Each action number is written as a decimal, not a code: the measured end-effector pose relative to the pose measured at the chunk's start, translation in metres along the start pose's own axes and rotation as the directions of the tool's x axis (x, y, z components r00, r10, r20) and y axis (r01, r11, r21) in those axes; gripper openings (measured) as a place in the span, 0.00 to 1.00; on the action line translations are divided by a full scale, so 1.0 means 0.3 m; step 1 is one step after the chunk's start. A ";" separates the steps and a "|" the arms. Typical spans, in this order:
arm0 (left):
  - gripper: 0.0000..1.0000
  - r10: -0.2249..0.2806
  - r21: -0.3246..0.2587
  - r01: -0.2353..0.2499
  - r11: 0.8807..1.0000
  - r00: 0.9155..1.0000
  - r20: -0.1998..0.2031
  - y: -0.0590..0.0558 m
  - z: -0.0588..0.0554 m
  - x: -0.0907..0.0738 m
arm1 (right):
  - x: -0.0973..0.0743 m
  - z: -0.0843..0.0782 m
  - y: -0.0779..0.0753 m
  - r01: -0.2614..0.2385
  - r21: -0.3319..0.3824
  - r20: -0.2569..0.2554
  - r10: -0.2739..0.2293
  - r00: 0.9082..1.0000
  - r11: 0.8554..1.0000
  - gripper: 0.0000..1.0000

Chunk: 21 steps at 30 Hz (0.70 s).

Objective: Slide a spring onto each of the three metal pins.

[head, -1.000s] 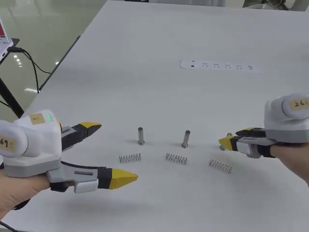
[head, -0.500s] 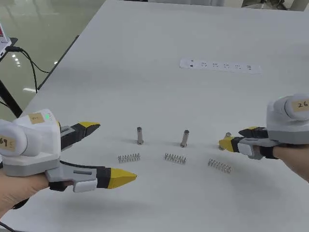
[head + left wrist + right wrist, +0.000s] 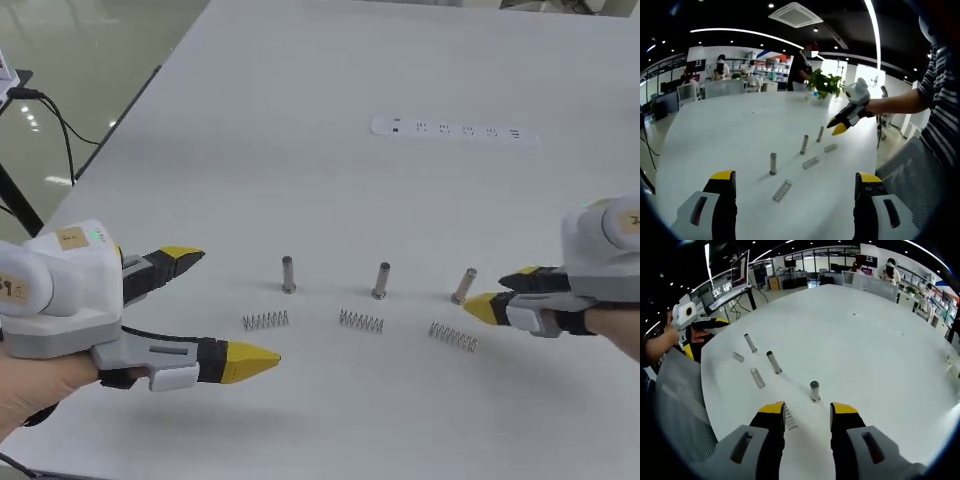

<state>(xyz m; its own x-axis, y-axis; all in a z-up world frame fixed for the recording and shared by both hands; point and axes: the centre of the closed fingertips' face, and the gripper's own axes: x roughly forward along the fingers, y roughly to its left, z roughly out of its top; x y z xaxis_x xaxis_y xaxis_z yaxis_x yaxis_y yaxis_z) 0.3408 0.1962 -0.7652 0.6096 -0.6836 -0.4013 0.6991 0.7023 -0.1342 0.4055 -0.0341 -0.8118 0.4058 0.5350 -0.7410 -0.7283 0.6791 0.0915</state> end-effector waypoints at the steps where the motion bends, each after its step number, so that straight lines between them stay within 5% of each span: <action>1: 0.97 0.000 0.000 0.000 1.000 1.000 -0.001 0.000 -0.002 0.000 | 0.003 -0.007 0.010 -0.013 -0.021 -0.018 0.012 1.000 1.000 0.32; 11: 0.97 0.002 -0.001 -0.002 1.000 1.000 -0.003 0.002 -0.004 -0.004 | 0.034 -0.045 0.079 -0.093 -0.255 -0.155 0.054 0.986 0.962 0.27; 21: 0.97 -0.008 0.012 0.008 1.000 1.000 -0.016 -0.007 -0.010 -0.005 | 0.070 -0.098 0.104 -0.179 -0.387 -0.289 0.065 0.955 0.905 0.22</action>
<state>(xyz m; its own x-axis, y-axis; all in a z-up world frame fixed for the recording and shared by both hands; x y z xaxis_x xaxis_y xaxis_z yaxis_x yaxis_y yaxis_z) 0.3372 0.1964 -0.7671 0.5978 -0.6859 -0.4149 0.7086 0.6942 -0.1266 0.3750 -0.0164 -0.8440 0.1804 0.4095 -0.8943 -0.9450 0.3242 -0.0422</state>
